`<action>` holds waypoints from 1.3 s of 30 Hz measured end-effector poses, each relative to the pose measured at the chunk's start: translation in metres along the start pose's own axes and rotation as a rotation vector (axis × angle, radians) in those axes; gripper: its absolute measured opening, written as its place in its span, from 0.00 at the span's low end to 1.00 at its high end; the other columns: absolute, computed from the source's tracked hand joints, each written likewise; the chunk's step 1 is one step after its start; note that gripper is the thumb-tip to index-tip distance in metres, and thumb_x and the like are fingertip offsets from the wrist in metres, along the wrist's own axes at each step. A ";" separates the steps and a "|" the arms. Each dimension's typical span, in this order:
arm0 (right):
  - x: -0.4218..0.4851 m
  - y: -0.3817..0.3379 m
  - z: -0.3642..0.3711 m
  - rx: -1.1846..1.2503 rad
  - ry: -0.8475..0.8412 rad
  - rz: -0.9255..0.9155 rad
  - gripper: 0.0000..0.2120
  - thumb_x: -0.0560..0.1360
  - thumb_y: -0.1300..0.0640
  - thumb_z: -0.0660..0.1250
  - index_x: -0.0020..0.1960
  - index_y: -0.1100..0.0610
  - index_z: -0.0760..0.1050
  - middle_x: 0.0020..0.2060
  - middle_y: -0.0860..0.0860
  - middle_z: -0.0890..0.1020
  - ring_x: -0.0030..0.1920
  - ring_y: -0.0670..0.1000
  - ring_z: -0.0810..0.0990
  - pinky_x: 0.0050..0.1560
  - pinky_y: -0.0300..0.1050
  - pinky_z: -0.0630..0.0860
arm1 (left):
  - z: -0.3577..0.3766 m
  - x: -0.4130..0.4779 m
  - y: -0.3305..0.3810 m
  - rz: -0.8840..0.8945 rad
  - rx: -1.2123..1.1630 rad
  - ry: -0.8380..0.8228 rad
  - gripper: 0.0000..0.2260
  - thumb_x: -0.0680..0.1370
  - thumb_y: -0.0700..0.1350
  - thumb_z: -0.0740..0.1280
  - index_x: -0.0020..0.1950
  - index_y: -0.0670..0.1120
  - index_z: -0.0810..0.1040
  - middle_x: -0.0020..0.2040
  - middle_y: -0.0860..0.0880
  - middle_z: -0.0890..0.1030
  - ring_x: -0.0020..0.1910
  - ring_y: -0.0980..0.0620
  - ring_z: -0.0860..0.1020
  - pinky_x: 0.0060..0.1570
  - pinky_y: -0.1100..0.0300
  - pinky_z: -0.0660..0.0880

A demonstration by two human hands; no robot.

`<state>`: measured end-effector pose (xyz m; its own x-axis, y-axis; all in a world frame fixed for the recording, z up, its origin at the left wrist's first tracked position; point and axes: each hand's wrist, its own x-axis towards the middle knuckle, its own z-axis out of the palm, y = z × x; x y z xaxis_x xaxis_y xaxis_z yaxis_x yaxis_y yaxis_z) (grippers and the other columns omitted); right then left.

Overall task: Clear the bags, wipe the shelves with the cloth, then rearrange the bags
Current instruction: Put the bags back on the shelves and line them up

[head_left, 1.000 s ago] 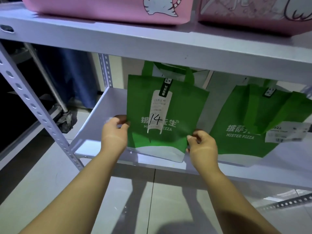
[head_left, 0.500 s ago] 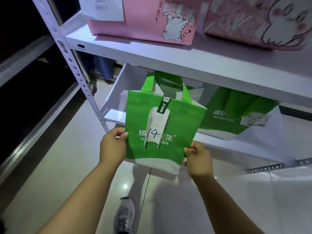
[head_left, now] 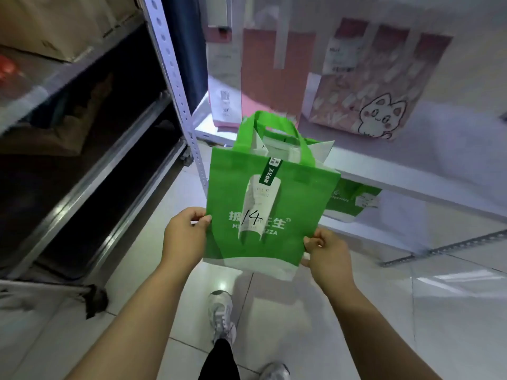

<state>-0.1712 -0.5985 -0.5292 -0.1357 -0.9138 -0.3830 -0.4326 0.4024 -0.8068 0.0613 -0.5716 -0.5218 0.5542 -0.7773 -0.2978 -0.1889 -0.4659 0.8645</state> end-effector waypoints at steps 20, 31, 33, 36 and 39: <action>-0.058 -0.290 -0.134 0.177 0.152 -0.541 0.12 0.77 0.64 0.64 0.38 0.50 0.74 0.39 0.50 0.81 0.44 0.59 0.82 0.46 0.60 0.80 | -0.122 -0.038 0.285 0.556 -0.237 0.135 0.05 0.76 0.41 0.65 0.46 0.48 0.80 0.44 0.45 0.83 0.46 0.43 0.81 0.44 0.42 0.79; -0.042 -0.400 -0.149 0.219 0.239 -0.824 0.13 0.76 0.64 0.64 0.40 0.47 0.75 0.43 0.49 0.82 0.47 0.55 0.82 0.51 0.59 0.79 | -0.166 0.004 0.390 0.769 -0.196 0.196 0.05 0.75 0.40 0.67 0.42 0.48 0.80 0.41 0.44 0.82 0.42 0.42 0.81 0.31 0.45 0.80; -0.036 -0.413 -0.148 0.232 0.267 -0.843 0.13 0.77 0.64 0.64 0.41 0.47 0.75 0.44 0.48 0.82 0.47 0.55 0.82 0.51 0.58 0.79 | -0.167 0.015 0.400 0.783 -0.216 0.204 0.03 0.75 0.41 0.67 0.45 0.47 0.80 0.43 0.45 0.81 0.44 0.42 0.81 0.31 0.45 0.80; -0.022 -0.431 -0.144 0.226 0.304 -0.859 0.09 0.76 0.64 0.64 0.44 0.50 0.76 0.42 0.48 0.82 0.46 0.53 0.81 0.51 0.57 0.79 | -0.166 0.033 0.414 0.778 -0.274 0.203 0.05 0.75 0.40 0.67 0.43 0.49 0.81 0.42 0.48 0.82 0.38 0.49 0.82 0.30 0.49 0.81; -0.003 -0.439 -0.136 0.232 0.346 -0.831 0.09 0.76 0.64 0.64 0.45 0.51 0.76 0.41 0.45 0.80 0.45 0.49 0.79 0.51 0.54 0.79 | -0.157 0.048 0.420 0.778 -0.276 0.198 0.10 0.76 0.39 0.66 0.37 0.53 0.78 0.38 0.53 0.80 0.31 0.59 0.80 0.26 0.58 0.79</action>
<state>-0.1017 -0.7796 -0.1129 -0.1370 -0.8645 0.4835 -0.3258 -0.4216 -0.8462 0.1353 -0.7380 -0.1097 0.4850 -0.7333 0.4765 -0.3843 0.3107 0.8694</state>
